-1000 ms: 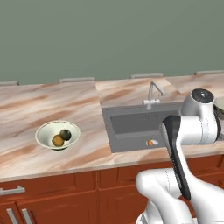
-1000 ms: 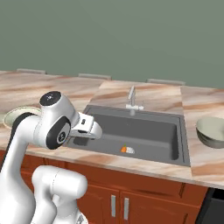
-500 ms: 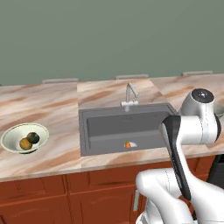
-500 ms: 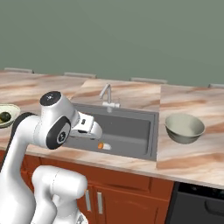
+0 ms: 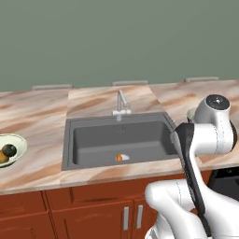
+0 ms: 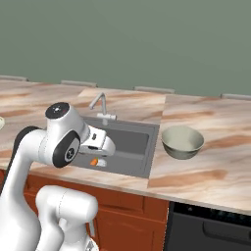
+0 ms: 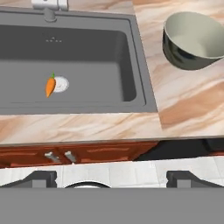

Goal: Pick the squashs from the cabinet and place them in one bowl. Pick the carrot from the sink and place it in the other bowl.

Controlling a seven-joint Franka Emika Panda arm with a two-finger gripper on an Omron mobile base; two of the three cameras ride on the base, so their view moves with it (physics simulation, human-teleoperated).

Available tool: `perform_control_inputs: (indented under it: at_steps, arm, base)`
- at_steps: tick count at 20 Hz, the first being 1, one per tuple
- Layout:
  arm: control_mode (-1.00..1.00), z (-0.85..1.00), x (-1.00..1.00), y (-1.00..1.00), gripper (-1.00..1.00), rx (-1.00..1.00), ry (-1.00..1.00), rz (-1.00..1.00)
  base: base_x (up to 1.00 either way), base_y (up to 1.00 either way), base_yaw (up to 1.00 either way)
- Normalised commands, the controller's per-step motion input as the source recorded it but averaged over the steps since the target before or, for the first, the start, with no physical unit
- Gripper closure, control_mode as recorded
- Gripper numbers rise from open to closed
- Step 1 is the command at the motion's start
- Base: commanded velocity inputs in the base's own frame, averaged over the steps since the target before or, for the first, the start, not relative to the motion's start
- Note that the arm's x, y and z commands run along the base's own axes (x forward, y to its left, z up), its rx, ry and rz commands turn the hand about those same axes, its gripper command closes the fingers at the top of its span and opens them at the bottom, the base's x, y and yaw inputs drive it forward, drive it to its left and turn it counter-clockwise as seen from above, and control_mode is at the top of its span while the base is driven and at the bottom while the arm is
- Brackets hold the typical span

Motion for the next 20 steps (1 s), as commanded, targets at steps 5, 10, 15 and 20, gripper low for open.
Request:
perform_control_inputs:
  at_steps: [5,10,15,20]
  arm:
    - [1.0,0.0,0.0,0.0,-1.0,0.0,0.0,0.0]
    - [1.0,0.0,0.0,0.0,-1.0,0.0,0.0,0.0]
    - [1.0,0.0,0.0,0.0,-1.0,0.0,0.0,0.0]
    - [1.0,0.0,0.0,0.0,-1.0,0.0,0.0,0.0]
  base:
    - [0.38,-0.28,0.11]
    - [0.35,-0.25,0.09]
    - [0.12,-0.47,0.0]
    - [0.2,-0.41,0.0]
